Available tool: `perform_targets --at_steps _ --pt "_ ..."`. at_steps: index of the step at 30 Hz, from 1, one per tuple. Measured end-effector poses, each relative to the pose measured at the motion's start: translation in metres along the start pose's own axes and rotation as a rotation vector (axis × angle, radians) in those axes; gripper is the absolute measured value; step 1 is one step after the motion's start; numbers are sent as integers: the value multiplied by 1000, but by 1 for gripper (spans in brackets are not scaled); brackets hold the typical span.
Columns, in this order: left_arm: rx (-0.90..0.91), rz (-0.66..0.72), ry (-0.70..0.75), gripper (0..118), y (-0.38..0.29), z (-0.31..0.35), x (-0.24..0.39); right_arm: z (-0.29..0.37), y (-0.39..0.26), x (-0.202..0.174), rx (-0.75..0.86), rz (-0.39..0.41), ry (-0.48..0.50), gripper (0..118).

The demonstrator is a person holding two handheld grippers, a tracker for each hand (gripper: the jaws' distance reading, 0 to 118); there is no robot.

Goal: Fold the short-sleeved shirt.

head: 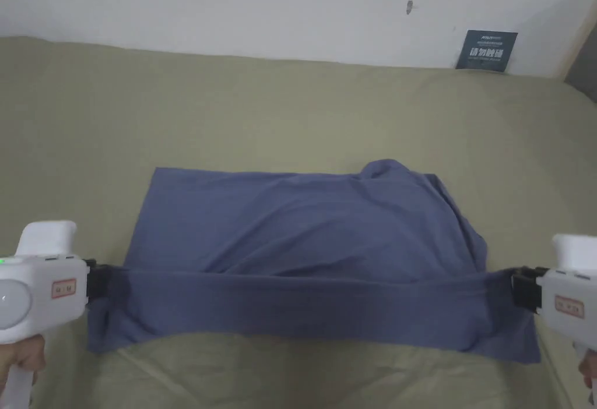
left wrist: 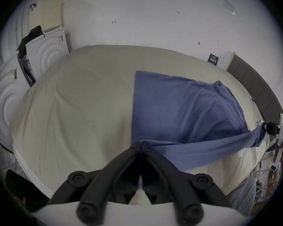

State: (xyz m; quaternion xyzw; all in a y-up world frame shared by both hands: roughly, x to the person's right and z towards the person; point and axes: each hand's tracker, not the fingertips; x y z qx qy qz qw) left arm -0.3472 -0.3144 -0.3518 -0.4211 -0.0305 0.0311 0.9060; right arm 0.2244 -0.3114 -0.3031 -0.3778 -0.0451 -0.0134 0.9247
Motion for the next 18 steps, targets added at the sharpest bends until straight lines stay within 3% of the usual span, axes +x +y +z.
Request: perform_targets --at_steps 7,12,15,16,17,18 --pt "-17 -21 40 1 49 -69 8 -79 53 -6 -68 23 -30 9" --pt "-58 -24 57 1 54 -108 5 -121 52 -9 -143 52 -50 9" --pt "-77 -27 53 1 53 -120 7 -131 45 -5 -180 18 -25 10" --pt "-91 -39 37 4 50 -118 9 -130 43 -5 -181 8 -26 17" --pt "-97 -43 19 30 48 -118 8 -128 40 -3 -178 -3 -24 54" --pt "-104 -43 27 70 45 -117 8 -125 38 -1 -183 -16 -20 94"
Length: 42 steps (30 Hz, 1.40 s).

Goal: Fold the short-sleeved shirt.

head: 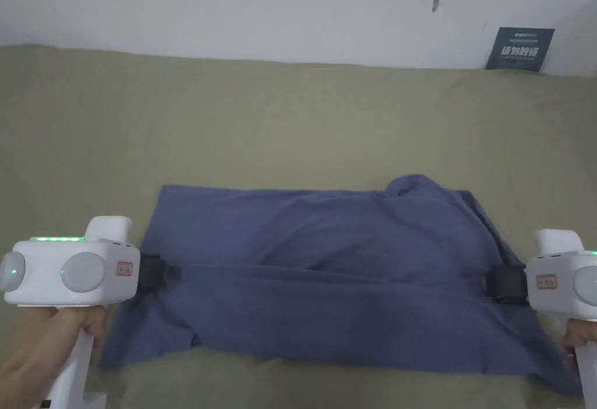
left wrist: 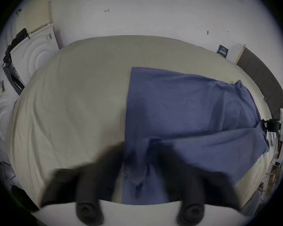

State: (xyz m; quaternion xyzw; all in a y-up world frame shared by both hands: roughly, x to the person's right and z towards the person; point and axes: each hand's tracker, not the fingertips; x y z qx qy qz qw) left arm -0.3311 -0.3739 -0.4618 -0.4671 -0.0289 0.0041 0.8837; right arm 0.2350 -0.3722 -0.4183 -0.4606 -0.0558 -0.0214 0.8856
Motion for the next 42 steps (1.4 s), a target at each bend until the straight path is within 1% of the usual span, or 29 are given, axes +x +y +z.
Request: perform_targets --at_steps 1,2,3,4,6,7,8,9,10,11,14,16,17,18,20,22,27,28,29,30,31,32,33,34,35,37,40,41,42 --pt "-4 0 20 107 -5 2 0 6 -5 2 -7 -10 13 118" --pt "27 2 38 118 -11 11 -1 13 -10 4 90 -25 8 107" --pt "82 8 45 118 -16 22 -2 19 -15 6 98 -14 0 105" --pt "91 20 56 117 -21 30 -3 25 -20 8 82 -10 -2 107" --pt "126 57 91 114 -30 47 -9 68 -31 -3 136 -18 -8 109" --pt "119 61 71 107 -37 57 -11 81 -38 -5 162 -28 -15 107" --pt "120 69 60 86 -43 65 -11 93 -45 -7 185 -40 -16 95" --pt "122 72 62 60 -49 73 -10 96 -51 -3 193 -43 8 71" --pt "123 73 63 24 -56 79 -12 105 -60 -5 207 -50 15 38" --pt "118 73 61 4 -61 83 -10 111 -69 -8 215 -63 14 9" --pt "80 56 23 4 -76 81 -12 112 -92 -7 187 -99 81 9" --pt "67 41 14 4 -81 79 -5 110 -105 -10 180 -96 81 9" --pt "56 31 12 11 -81 76 -3 112 -110 -15 176 -80 69 9" --pt "44 32 23 34 -81 70 0 110 -115 -17 170 -73 61 9" --pt "3 36 25 117 -78 60 1 106 -121 -17 146 -77 66 9" --pt "-35 67 50 117 -79 44 1 97 -126 -8 124 -98 83 9" --pt "-43 55 92 115 -78 22 11 86 -130 1 99 -100 51 9" --pt "-39 47 102 112 -78 19 13 86 -128 3 95 -97 45 9" --pt "-38 36 103 96 -79 19 14 86 -127 4 88 -93 44 9" --pt "-25 38 84 73 -79 18 15 84 -124 6 78 -82 40 9" --pt "-9 41 69 57 -79 19 15 82 -122 8 83 -71 21 10" --pt "-3 29 74 38 -78 19 15 80 -119 9 89 -59 11 17" --pt "-2 20 67 22 -77 16 15 79 -115 10 91 -54 4 41" --pt "3 18 74 13 -79 24 18 75 -112 11 74 -51 -5 76" --pt "6 34 6 6 -78 23 14 69 -108 13 56 -56 -13 117" --pt "-8 27 44 6 -77 19 14 66 -101 16 78 -65 0 109" --pt "-12 12 48 6 -78 26 20 45 -89 16 17 -49 -13 110" --pt "-13 8 49 6 -79 26 20 34 -85 15 3 -45 -10 104" --pt "-11 6 49 6 -78 30 22 26 -81 15 -27 -36 -14 85"
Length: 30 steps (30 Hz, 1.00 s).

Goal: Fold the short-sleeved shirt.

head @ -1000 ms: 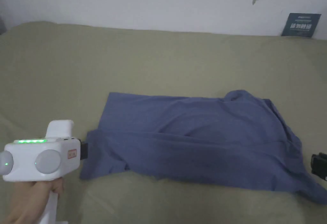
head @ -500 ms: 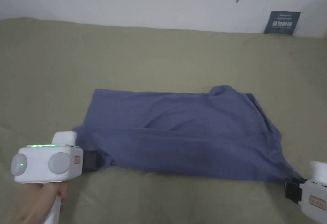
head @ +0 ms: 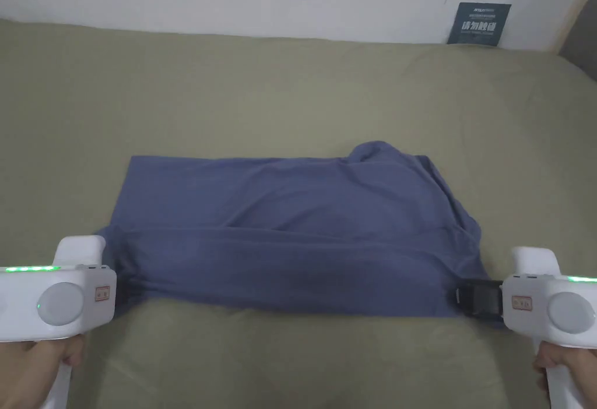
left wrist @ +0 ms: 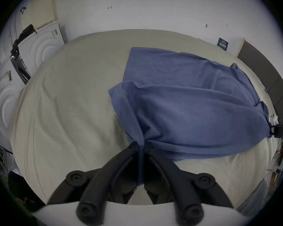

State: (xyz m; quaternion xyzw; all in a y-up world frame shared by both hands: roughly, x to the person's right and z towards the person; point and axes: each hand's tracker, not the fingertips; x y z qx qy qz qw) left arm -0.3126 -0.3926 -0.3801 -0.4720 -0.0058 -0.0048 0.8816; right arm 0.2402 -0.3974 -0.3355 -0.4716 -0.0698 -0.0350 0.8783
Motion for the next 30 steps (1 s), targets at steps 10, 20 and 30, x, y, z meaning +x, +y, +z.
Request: perform_targets --at_steps 10,20,30 --pt "13 4 -10 6 1 22 -9 33 -3 -4 52 8 50 16" --pt "37 -14 -27 6 -14 48 -17 77 -45 3 81 34 10 8" --pt "23 -4 -5 6 -20 54 -26 78 -43 15 88 -67 67 8"
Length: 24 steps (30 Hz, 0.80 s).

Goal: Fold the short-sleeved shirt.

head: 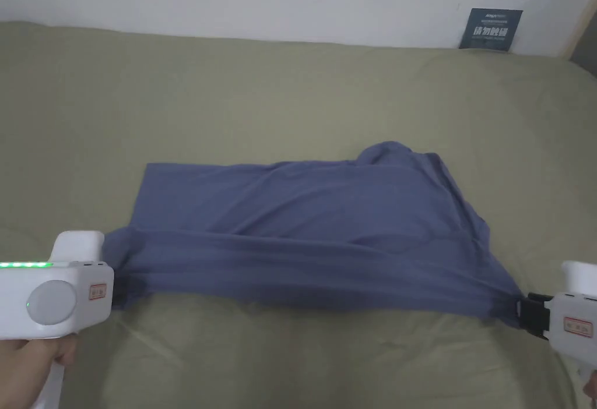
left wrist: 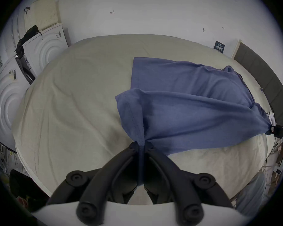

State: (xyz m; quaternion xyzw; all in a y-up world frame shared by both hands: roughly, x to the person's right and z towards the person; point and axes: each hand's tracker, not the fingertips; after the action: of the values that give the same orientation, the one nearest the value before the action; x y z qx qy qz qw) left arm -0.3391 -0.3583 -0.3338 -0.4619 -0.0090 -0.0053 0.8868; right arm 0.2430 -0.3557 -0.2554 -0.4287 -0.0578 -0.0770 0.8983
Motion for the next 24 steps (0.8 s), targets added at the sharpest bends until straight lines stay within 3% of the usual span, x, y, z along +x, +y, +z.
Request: perform_targets --at_steps 11,21,22,23,24 --pt "-30 27 -11 6 -24 11 -35 17 -42 -12 -48 14 22 8" --pt "-38 73 -43 9 -27 5 -32 8 -43 -10 -52 -35 29 11" --pt "-33 94 -70 20 -28 8 -32 9 -43 -10 -42 -31 16 24" --pt "-34 95 -68 63 -27 10 -33 10 -41 -12 -25 -23 -15 64" --pt "-32 91 -68 99 -26 12 -32 11 -38 -11 -27 -21 -22 97"
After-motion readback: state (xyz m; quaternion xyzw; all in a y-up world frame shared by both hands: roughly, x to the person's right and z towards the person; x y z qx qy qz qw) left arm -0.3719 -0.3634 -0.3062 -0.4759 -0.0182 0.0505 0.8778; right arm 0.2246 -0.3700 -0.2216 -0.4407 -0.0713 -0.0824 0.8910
